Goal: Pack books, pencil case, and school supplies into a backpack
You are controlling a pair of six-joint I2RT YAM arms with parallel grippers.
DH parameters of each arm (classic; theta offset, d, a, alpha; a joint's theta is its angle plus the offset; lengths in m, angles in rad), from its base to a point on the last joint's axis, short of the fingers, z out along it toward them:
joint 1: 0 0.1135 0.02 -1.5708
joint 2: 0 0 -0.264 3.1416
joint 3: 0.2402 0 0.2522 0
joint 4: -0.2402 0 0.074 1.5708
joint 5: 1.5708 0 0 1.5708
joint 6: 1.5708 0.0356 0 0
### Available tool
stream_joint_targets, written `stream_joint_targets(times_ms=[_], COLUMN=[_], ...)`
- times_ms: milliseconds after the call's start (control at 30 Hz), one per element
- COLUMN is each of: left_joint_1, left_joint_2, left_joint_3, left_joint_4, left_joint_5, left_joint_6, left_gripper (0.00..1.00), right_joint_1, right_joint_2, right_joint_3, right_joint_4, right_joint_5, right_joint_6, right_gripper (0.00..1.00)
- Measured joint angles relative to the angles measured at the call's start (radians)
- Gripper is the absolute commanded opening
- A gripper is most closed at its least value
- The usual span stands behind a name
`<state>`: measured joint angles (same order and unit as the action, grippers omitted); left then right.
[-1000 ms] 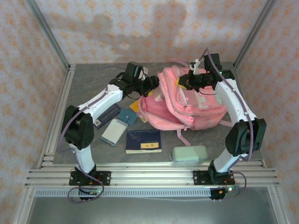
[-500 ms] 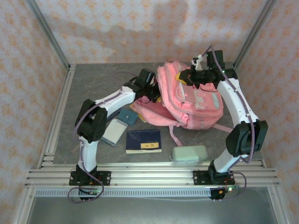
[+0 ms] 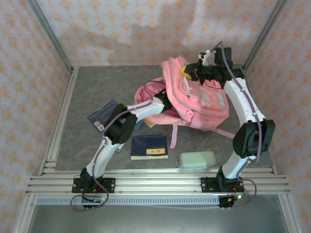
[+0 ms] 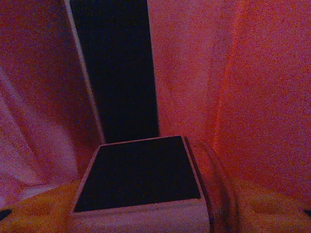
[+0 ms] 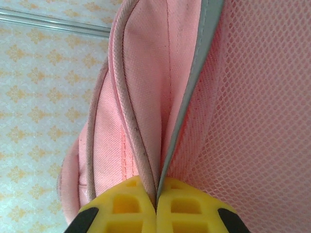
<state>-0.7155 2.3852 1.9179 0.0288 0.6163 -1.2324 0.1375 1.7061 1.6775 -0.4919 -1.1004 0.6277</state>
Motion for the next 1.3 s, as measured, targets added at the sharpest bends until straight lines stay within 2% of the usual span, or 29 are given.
stream_joint_targets(times_ms=[100,300,500,800,1033,1133,1300], left_joint_1=[-0.025,-0.034,-0.021,0.036,0.063,0.075,0.074], left_joint_2=[0.037,0.034,-0.019,-0.199,-0.308,-0.342,-0.403], left_joint_3=[0.034,0.045,0.020,-0.043,-0.065,-0.082,-0.093], left_joint_4=[0.006,-0.014,-0.116,-0.275,-0.383,-0.436,-0.548], left_joint_5=[-0.003,0.000,-0.004,-0.019,-0.049,-0.064,-0.141], left_joint_6=[-0.005,0.023,0.094,0.188,0.241,0.267,0.319], left_gripper=[0.86,1.00,1.00,1.00,1.00,1.00,1.00], right_joint_1=[0.008,0.008,0.008,0.030,0.030,0.030,0.054], right_joint_2=[0.021,0.025,0.002,-0.225,-0.245,-0.245,-0.246], right_joint_3=[0.007,0.024,0.055,-0.085,-0.106,-0.113,-0.114], right_joint_4=[0.002,-0.021,-0.121,-0.201,-0.262,-0.281,-0.293], right_joint_5=[0.000,0.003,0.102,0.505,0.715,0.783,0.827], right_joint_6=[0.004,-0.034,-0.164,-0.304,-0.389,-0.406,-0.423], right_gripper=[0.00,0.00,0.00,0.00,0.00,0.00,0.00])
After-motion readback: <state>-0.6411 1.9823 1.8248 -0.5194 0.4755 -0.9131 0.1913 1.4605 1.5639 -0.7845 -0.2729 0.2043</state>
